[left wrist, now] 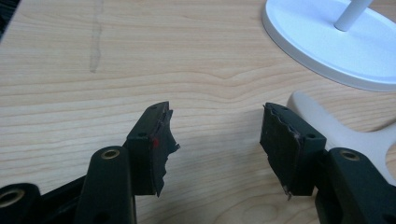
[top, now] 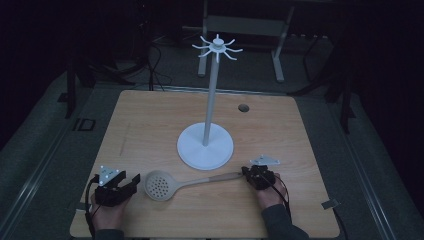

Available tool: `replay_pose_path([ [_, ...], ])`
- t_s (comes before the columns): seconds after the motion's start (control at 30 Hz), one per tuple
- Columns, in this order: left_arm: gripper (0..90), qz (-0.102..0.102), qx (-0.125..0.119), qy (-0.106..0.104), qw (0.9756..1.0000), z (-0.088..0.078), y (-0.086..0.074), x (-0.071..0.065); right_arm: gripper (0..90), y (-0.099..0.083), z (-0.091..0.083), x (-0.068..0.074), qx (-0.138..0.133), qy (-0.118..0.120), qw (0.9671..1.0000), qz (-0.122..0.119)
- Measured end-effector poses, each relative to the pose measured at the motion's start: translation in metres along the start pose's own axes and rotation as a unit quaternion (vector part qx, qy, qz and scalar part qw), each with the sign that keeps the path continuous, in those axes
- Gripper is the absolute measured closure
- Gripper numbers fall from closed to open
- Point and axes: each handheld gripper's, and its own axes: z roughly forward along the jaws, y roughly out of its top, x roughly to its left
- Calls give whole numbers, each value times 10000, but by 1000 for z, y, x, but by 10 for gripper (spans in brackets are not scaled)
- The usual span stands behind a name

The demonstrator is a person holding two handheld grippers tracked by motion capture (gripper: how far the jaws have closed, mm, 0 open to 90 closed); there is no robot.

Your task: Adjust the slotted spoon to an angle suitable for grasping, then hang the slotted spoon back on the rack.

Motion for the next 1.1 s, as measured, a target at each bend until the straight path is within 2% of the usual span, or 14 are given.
replay_pose_path([
  [0.23,442,31,-37,65,10000,-2,1,1,900,1,2,11,12,188,9998,-114],
  [0.33,437,33,-98,109,9999,-5,3,3,900,1,2,12,6,213,9997,-121],
  [0.43,437,72,-122,160,9998,-7,4,4,895,0,-1,10,-127,286,9995,-46],
  [0.53,437,52,-124,142,9998,-8,6,5,851,1,-9,8,-275,262,9993,5],
  [0.67,438,0,-90,7,10000,-9,11,6,767,-2,-24,-1,-431,173,9989,58],
  [0.77,446,69,-71,-45,9999,-11,17,5,715,-9,-35,-11,-541,147,9980,307],
  [0.83,459,97,-60,-100,9999,-11,21,4,696,-15,-40,-18,-551,86,9977,389],
  [0.97,469,283,15,-265,9992,-9,30,-2,644,-23,-46,-27,-500,-87,9972,554],
  [1.03,478,399,53,-334,9986,-6,35,-6,631,-24,-48,-31,-490,-90,9967,640],
  [1.1,485,578,106,-385,9975,-5,39,-12,623,-23,-50,-33,-475,-127,9968,623],
])
